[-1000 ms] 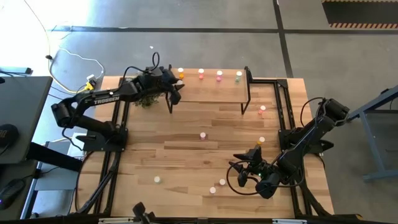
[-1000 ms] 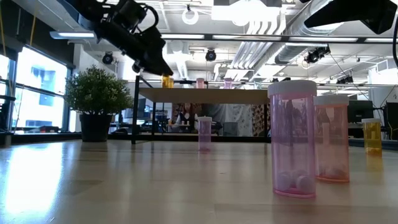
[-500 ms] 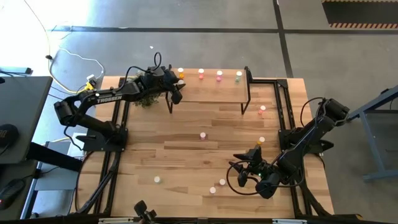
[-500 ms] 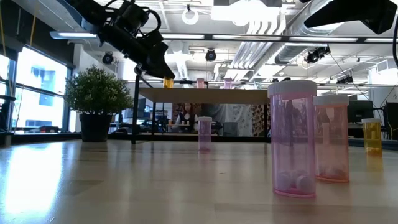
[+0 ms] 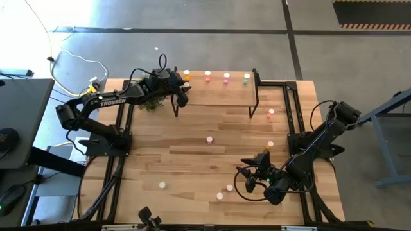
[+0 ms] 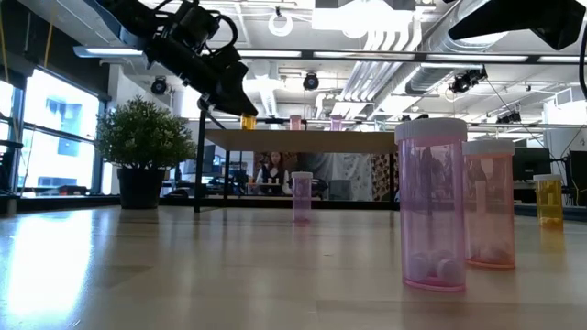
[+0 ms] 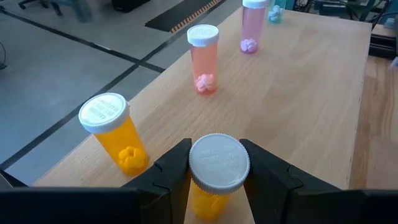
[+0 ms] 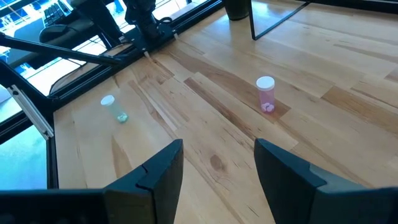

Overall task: Pick and place medicine bottles onto shelf by color
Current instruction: Put the bottom orange pill bottle aligned with the other orange pill bottle on the shelf, then put the bottom pink pill bottle aligned with the other pink pill bottle on the shelf

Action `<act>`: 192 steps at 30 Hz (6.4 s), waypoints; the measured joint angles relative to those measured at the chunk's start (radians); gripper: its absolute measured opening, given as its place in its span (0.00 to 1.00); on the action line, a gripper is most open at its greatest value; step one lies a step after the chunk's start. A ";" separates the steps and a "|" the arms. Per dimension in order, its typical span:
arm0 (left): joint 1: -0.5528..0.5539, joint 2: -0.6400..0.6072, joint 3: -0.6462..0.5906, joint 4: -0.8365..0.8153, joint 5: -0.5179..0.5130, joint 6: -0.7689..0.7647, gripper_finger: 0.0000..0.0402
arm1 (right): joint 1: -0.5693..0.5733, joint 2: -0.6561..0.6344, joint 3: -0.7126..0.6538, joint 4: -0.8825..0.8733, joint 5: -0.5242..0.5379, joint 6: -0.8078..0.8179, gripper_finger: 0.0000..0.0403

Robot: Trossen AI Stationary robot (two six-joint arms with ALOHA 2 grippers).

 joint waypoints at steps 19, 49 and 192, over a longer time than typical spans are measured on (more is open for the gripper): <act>0.000 0.001 -0.001 -0.005 -0.002 0.000 0.39 | 0.000 0.000 0.000 0.000 -0.003 0.000 0.47; 0.000 -0.007 -0.001 0.030 -0.051 0.000 0.48 | 0.000 0.000 0.000 0.001 -0.004 0.000 0.47; -1.241 -0.512 -0.377 0.047 -0.341 -0.386 0.47 | 0.061 0.489 0.004 0.461 -0.083 -0.197 0.55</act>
